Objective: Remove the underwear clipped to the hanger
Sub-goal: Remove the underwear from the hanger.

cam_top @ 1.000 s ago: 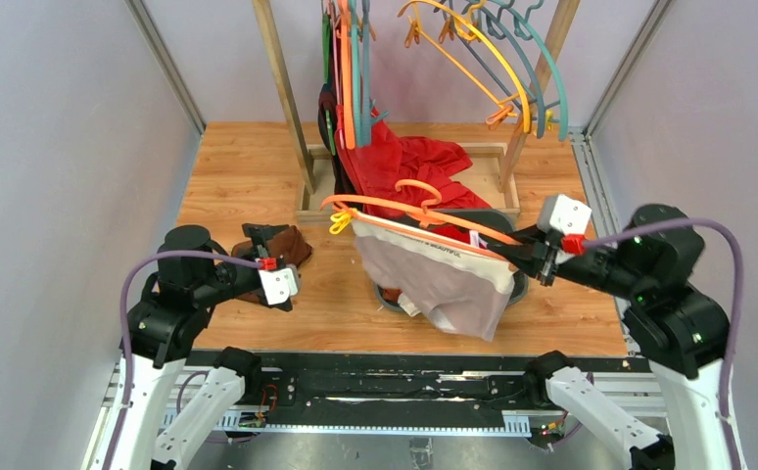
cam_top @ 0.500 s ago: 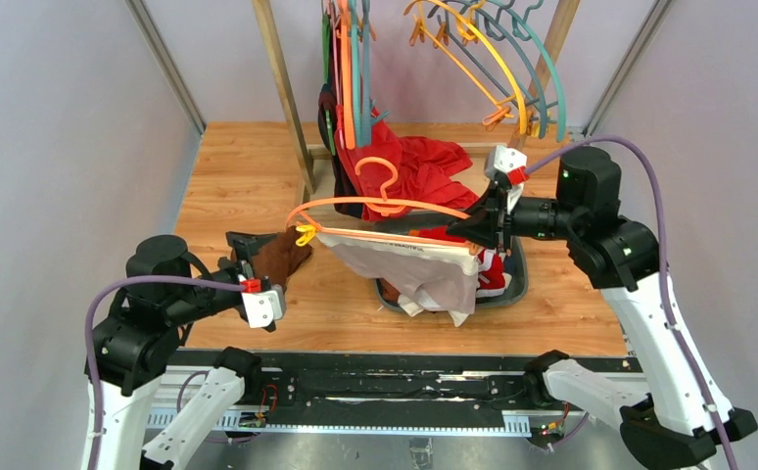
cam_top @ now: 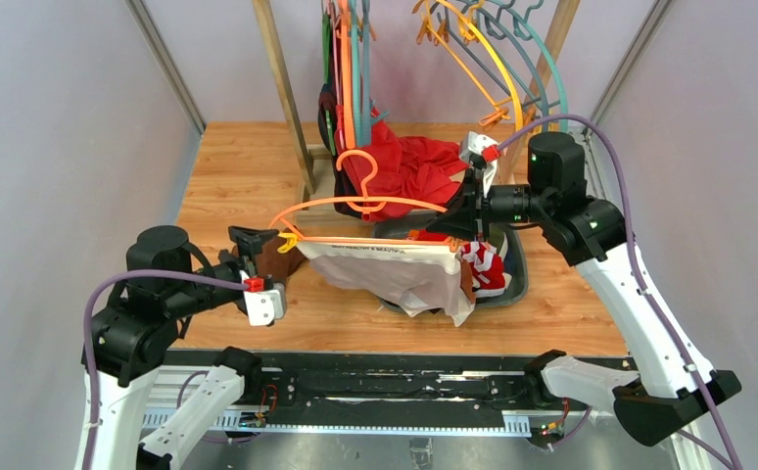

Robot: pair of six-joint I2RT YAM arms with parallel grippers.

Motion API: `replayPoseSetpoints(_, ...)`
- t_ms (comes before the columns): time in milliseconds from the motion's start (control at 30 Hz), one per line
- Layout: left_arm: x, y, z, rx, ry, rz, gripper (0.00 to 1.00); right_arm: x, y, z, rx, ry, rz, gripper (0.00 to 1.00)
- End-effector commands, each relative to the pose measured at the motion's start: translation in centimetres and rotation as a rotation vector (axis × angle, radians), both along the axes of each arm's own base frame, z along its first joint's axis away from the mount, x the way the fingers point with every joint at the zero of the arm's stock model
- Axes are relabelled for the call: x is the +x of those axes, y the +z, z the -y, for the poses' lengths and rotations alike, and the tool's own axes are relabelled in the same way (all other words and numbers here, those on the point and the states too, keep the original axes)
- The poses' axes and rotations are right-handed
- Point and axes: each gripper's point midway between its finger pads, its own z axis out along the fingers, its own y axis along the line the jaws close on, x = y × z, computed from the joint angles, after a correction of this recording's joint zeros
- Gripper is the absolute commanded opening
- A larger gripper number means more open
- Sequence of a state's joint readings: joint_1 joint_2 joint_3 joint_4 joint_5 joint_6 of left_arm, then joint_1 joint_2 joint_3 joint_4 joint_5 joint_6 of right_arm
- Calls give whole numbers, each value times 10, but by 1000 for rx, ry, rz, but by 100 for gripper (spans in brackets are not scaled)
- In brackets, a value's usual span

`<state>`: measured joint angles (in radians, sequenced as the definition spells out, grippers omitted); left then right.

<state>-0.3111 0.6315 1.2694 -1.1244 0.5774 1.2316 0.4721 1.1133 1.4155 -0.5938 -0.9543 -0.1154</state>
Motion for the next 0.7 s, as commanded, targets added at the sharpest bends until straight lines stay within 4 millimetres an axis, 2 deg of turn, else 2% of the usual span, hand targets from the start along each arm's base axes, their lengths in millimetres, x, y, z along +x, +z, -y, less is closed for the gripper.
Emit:
replayPoseSetpoints(0,6,8,0,40,-18,49,89,-10,12,-11,47,70,-8,1)
replayPoseSetpoints(167,14,6,-6,81,6,66,85,-11,10,-12,46,81,-16,1)
replayPoseSetpoints(467,12,5,0,88,-44,83,74,-12,5,-15,42,98,-35,1)
replayPoseSetpoints(667,17,-4,-2,129,-47,91,68,-15,4,-14,44,104,-35,0)
